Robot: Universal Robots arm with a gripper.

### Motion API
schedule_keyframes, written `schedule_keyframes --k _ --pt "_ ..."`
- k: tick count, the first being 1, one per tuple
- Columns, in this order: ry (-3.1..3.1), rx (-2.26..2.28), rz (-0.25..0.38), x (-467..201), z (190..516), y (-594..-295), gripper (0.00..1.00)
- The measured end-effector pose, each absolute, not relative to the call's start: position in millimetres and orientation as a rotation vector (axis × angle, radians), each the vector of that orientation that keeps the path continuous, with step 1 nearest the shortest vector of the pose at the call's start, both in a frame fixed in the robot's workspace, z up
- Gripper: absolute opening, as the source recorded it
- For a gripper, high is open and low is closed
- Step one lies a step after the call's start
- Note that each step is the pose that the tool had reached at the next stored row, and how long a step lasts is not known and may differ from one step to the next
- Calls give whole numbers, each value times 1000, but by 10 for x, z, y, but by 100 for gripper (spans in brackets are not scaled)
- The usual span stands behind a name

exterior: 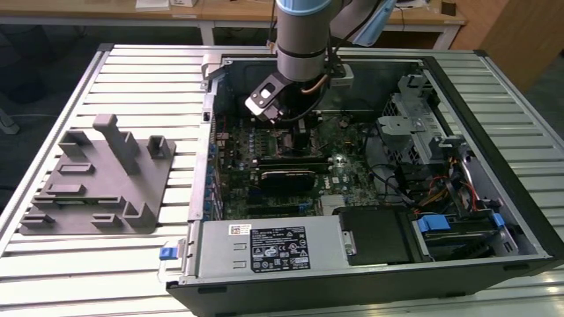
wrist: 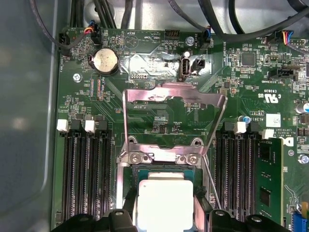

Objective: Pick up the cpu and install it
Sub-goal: 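Place the cpu into insertion slot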

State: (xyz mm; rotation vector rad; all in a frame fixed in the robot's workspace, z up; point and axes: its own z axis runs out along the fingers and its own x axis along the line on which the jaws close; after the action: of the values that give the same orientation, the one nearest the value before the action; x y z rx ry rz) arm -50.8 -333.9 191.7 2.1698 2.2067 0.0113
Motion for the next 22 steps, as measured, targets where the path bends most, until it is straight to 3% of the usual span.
schedule_keyframes --k 18,19,22 --pt "2207 2170 14 -502 1898 -3333 55" --pt "2207 2170 13 -503 1899 -3333 62" --pt "2207 2170 11 -504 1903 -3335 62"
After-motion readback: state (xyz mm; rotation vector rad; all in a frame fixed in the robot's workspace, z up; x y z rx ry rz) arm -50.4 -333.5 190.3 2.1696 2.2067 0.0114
